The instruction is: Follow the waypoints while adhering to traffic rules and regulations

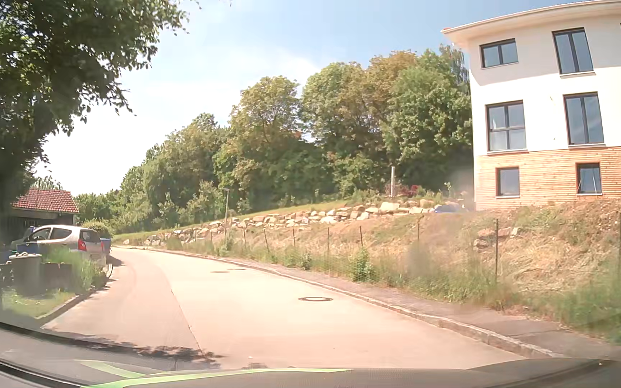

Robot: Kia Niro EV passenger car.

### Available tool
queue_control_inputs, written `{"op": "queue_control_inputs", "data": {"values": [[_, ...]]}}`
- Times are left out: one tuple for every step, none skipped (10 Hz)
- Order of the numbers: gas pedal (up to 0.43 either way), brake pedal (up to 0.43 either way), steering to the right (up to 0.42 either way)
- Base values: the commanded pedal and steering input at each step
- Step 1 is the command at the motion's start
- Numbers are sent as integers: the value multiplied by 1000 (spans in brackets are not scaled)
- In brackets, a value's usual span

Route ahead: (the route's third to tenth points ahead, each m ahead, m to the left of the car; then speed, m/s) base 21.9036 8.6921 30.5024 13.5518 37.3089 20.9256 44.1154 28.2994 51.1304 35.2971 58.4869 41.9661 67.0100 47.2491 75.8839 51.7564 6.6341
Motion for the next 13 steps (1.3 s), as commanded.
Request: {"op": "queue_control_inputs", "data": {"values": [[248, 0, -86], [248, 0, -97], [248, 0, -104], [248, 0, -104], [248, 0, -104], [248, 0, -104], [248, 0, -104], [240, 0, -104], [228, 0, -104], [220, 0, -105], [209, 0, -106], [209, 0, -106], [189, 0, -106]]}}
